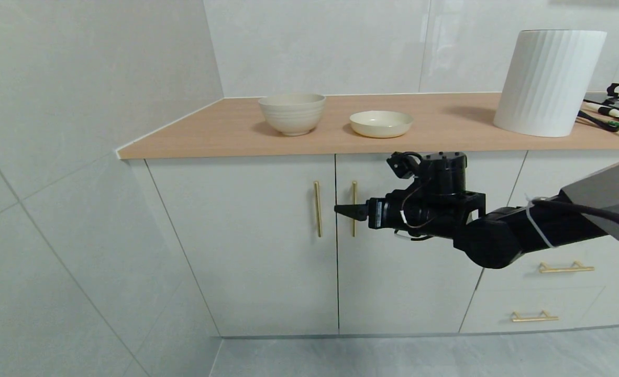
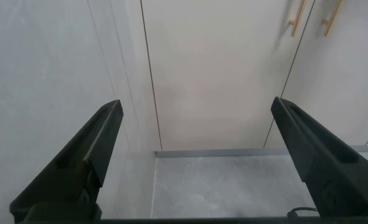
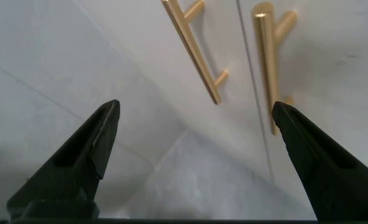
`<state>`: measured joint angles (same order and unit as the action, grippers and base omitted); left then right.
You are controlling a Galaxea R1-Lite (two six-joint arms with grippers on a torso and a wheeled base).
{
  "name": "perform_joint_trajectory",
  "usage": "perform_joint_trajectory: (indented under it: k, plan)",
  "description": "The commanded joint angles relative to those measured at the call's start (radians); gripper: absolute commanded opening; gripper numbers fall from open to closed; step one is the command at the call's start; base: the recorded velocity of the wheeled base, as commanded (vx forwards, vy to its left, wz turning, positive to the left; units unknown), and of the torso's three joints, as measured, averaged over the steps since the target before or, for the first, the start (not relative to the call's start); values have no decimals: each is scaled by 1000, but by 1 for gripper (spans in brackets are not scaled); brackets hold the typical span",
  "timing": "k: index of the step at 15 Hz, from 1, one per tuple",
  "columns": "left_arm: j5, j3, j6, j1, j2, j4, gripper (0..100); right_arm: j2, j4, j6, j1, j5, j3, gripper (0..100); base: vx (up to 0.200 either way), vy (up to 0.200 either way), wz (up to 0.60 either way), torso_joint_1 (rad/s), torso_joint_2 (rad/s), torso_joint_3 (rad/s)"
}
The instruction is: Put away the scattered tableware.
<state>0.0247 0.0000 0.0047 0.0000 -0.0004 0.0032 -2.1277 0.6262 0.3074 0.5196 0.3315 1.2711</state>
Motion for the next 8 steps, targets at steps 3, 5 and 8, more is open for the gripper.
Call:
perform_joint_trajectory:
  k: [3,5,8]
  plan:
    - [0,0,0,0,0,0,100,-67,69,19,8,-22,25,100,0,0,0,0,0,0]
    - [0,0,0,0,0,0,100,-92,76,18,7,-57,47,100,0,0,0,0,0,0]
    - [0,0,0,0,0,0,100,-170,87,21,8,-163,128,100,0,0,0,0,0,0]
